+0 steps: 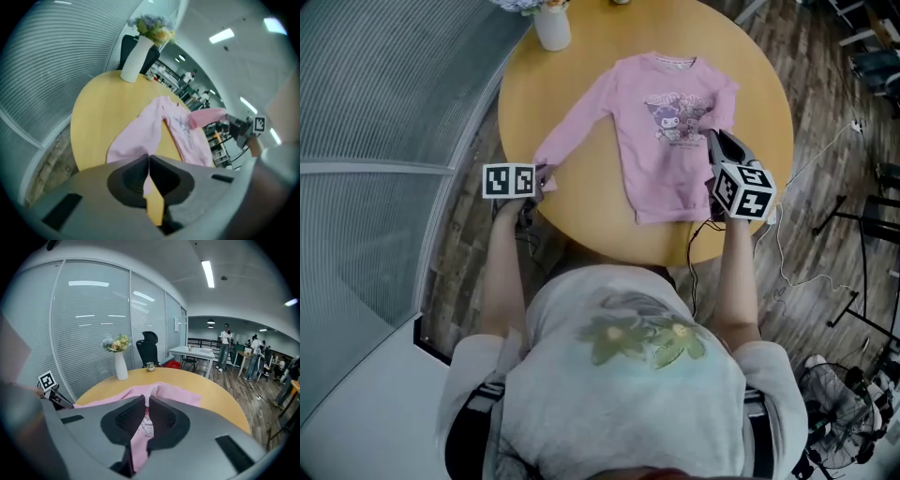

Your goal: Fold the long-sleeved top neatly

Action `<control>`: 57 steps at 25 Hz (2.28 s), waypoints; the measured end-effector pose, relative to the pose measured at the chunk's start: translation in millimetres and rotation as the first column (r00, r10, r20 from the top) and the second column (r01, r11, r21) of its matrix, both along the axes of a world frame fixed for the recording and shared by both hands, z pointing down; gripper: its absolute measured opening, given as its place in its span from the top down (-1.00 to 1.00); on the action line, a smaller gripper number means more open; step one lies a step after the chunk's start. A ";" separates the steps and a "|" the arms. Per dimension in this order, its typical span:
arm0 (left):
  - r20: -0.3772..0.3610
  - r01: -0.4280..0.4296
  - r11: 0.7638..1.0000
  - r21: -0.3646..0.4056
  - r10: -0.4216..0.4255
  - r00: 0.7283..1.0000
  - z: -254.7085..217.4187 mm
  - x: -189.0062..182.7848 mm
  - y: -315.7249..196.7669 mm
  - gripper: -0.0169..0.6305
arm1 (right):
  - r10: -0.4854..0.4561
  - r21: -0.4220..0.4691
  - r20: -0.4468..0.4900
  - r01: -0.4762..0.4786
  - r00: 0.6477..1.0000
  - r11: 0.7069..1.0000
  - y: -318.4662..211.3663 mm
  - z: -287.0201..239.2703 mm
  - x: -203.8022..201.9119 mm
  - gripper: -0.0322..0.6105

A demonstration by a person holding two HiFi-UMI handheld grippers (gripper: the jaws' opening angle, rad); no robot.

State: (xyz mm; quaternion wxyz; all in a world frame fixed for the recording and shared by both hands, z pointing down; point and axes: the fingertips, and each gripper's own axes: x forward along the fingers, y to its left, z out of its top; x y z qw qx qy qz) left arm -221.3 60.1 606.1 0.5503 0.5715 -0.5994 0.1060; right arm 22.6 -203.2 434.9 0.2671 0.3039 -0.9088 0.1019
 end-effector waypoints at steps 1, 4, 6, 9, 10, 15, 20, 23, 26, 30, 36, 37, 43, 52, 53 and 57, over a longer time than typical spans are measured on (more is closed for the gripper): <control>-0.031 0.025 0.999 0.030 -0.024 0.999 -7.8 -11.5 0.8 0.90 | 0.001 -0.004 0.003 -0.001 1.000 1.000 4.7 2.2 -5.6 0.79; -0.083 0.104 0.991 0.085 -0.097 0.992 -26.5 -52.1 6.3 0.90 | 0.000 -0.010 0.004 0.000 1.000 1.000 15.9 8.4 -19.5 0.79; -0.090 0.145 0.985 0.096 -0.137 0.987 -32.9 -80.0 11.5 0.90 | 0.002 -0.013 0.001 -0.002 1.000 1.000 20.6 13.0 -26.6 0.79; -0.048 0.208 0.976 0.071 -0.205 0.978 -29.7 -119.0 23.0 0.90 | 0.007 -0.023 -0.003 -0.007 1.000 1.000 28.2 18.2 -36.2 0.79; -0.016 0.216 0.974 0.060 -0.216 0.976 -26.5 -128.5 26.3 0.89 | 0.007 -0.025 -0.006 -0.007 1.000 1.000 31.0 19.8 -39.0 0.79; 0.117 0.166 0.986 0.014 -0.166 0.979 -13.8 -142.0 32.6 0.61 | 0.000 -0.026 -0.030 0.000 1.000 1.000 42.1 23.8 -51.8 0.79; 0.120 0.074 0.995 0.064 -0.082 0.989 -26.4 -119.1 7.6 0.61 | -0.068 0.042 -0.036 0.070 0.997 0.997 54.7 5.9 -74.3 0.79; 0.030 -0.034 0.978 0.206 0.029 0.999 -66.6 -74.6 -34.4 0.61 | -0.181 0.072 -0.039 0.183 0.983 0.980 74.8 -1.3 -98.7 0.79; -0.095 -0.137 0.923 0.361 0.182 0.979 -111.2 -9.7 -80.6 0.60 | -0.260 0.038 -0.054 0.262 0.964 0.964 93.2 13.3 -116.3 0.79; -0.191 -0.225 0.864 0.451 0.339 0.921 -135.0 63.2 -123.8 0.48 | -0.330 -0.013 -0.067 0.330 0.942 0.944 115.1 39.5 -124.0 0.79; -0.385 -0.201 0.892 0.404 0.365 0.848 -120.1 130.6 -155.0 0.36 | -0.407 -0.024 -0.090 0.407 0.909 0.913 130.6 56.6 -112.9 0.78; -0.407 -0.182 0.905 0.385 0.343 0.847 -117.0 134.8 -157.9 0.36 | -0.417 -0.021 -0.100 0.417 0.903 0.909 130.7 57.8 -110.7 0.78; -0.573 -0.051 0.964 0.261 0.197 0.795 -98.2 146.3 -170.3 0.67 | -0.469 -0.055 -0.085 0.466 0.879 0.883 126.8 67.4 -94.7 0.78; -0.531 0.029 0.974 0.223 0.096 0.842 -84.5 128.4 -175.1 0.87 | -0.491 -0.146 -0.089 0.476 0.867 0.867 120.4 107.6 -61.2 0.37; -0.530 0.043 0.971 0.235 0.091 0.843 -89.8 123.0 -174.8 0.87 | -0.487 -0.151 -0.091 0.471 0.869 0.869 119.8 110.6 -58.2 0.37; -0.506 0.069 0.960 0.272 0.081 0.859 -112.1 93.0 -171.9 0.87 | -0.437 -0.173 -0.101 0.416 0.894 0.893 114.9 116.9 -51.6 0.37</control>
